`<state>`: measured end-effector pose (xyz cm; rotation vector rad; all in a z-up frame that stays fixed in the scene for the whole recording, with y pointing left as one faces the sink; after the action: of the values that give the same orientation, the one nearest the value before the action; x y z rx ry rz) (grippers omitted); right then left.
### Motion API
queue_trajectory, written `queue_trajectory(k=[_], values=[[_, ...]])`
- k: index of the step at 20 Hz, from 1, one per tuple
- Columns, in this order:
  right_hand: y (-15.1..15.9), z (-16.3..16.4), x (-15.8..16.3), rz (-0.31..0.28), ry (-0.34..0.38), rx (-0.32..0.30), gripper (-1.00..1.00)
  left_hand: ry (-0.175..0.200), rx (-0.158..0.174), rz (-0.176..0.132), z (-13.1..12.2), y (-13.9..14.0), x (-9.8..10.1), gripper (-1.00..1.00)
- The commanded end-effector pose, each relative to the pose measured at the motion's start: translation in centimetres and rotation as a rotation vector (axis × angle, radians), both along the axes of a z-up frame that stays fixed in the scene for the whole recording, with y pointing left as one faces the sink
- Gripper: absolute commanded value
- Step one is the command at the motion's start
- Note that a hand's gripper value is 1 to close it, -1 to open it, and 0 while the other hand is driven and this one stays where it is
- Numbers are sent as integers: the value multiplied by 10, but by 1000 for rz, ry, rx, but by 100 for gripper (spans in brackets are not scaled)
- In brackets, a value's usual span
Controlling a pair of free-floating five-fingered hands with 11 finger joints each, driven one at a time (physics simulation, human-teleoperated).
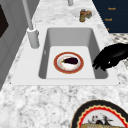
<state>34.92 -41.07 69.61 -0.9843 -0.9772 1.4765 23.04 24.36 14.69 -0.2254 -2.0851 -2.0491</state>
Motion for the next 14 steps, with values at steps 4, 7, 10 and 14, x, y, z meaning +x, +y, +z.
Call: queue_trajectory(k=[4,7,10,14], values=[[-25,-7,-28,69,-5,65,100,0,0,0,0,0,0,0],[-24,-18,-23,44,14,27,-100,0,0,0,0,0,0,0],[-19,-37,-56,34,-14,10,-100,0,0,0,0,0,0,0],[-1,-60,-80,16,-70,-26,-100,0,0,0,0,0,0,0]])
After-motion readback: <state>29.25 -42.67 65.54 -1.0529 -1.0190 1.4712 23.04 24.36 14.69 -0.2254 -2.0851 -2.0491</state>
